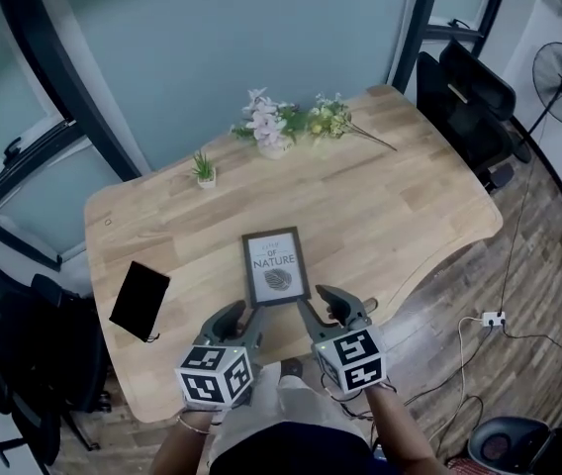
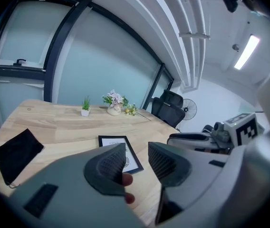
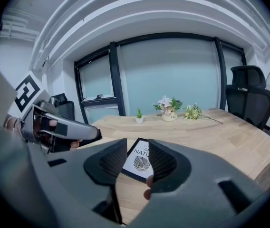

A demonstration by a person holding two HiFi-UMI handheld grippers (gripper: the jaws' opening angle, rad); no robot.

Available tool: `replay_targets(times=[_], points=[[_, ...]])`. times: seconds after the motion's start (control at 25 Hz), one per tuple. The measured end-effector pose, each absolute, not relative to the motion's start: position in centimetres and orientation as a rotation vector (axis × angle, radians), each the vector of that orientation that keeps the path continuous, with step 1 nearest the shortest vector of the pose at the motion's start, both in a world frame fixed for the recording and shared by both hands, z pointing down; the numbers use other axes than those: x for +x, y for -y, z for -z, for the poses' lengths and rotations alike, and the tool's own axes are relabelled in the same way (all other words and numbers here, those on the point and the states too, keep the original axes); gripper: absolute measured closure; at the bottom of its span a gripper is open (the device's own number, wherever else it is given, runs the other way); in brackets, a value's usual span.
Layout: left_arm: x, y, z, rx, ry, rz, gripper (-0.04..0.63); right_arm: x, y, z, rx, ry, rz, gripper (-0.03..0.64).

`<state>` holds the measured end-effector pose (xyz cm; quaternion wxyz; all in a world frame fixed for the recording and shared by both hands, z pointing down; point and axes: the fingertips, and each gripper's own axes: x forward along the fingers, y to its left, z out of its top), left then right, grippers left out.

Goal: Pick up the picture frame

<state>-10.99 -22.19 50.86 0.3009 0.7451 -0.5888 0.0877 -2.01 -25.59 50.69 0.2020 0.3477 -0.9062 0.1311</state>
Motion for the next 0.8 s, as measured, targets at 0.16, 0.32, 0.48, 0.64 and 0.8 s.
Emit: replay_targets(times=[0.16,0.32,0.48,0.64,0.8], points=[[-11.3,23.1,-52.0,1.971,1.535,-0.253,0.454,-2.4,26.6,-51.8,0.965,2.503,-0.369,0.499],[-11.8,24.1,-53.4,1.964,1.503,-0.286,0.453,-2.8,27.8,-53.0,0.972,2.471,-0.392,0.499],[-12.2,25.0,-54.8,1.953,1.475,-0.317,0.453,-3.3,29.0,-54.4,0.966,2.437,-0.393,0.499],[-13.0,26.1,-56.1,1.929,1.457,-0.331,0.453,-3.8,29.9,-56.0,0.955,2.398,-0.410,0.499],[-13.8,27.2,-57.6,1.904,1.439,-0.349,0.453,-4.1,30.6,-57.6,0.961,2.361,-0.442,0.499]])
